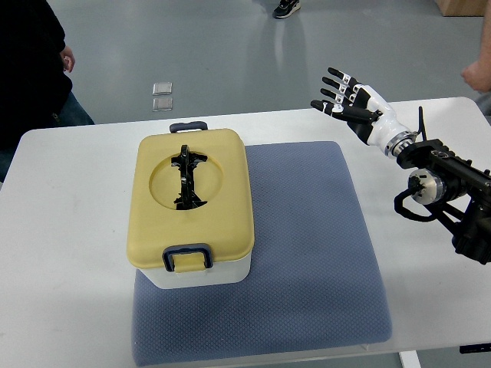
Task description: Open white storage box with right hand
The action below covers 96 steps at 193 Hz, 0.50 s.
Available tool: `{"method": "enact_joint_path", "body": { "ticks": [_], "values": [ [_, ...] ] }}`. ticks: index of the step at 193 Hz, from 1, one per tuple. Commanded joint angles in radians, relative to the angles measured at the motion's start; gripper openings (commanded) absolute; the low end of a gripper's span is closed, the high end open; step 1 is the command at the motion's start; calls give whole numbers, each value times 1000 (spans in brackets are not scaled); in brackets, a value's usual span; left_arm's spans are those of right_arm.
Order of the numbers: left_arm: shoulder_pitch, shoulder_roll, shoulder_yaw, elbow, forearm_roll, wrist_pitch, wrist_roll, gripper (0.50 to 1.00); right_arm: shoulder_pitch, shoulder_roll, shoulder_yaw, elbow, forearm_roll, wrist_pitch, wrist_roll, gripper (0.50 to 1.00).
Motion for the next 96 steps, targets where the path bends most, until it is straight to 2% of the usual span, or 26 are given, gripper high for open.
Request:
{"method": "enact_joint_path", "body": {
  "ticks": [1, 96],
  "values": [
    [0, 0, 0, 2, 0, 0, 0, 1000, -1, 1, 0, -1, 0, 0, 0, 930],
    [0, 0, 5, 2, 1, -3, 0, 1000, -8, 3, 2, -1, 0, 0, 0, 930]
  ]
}}
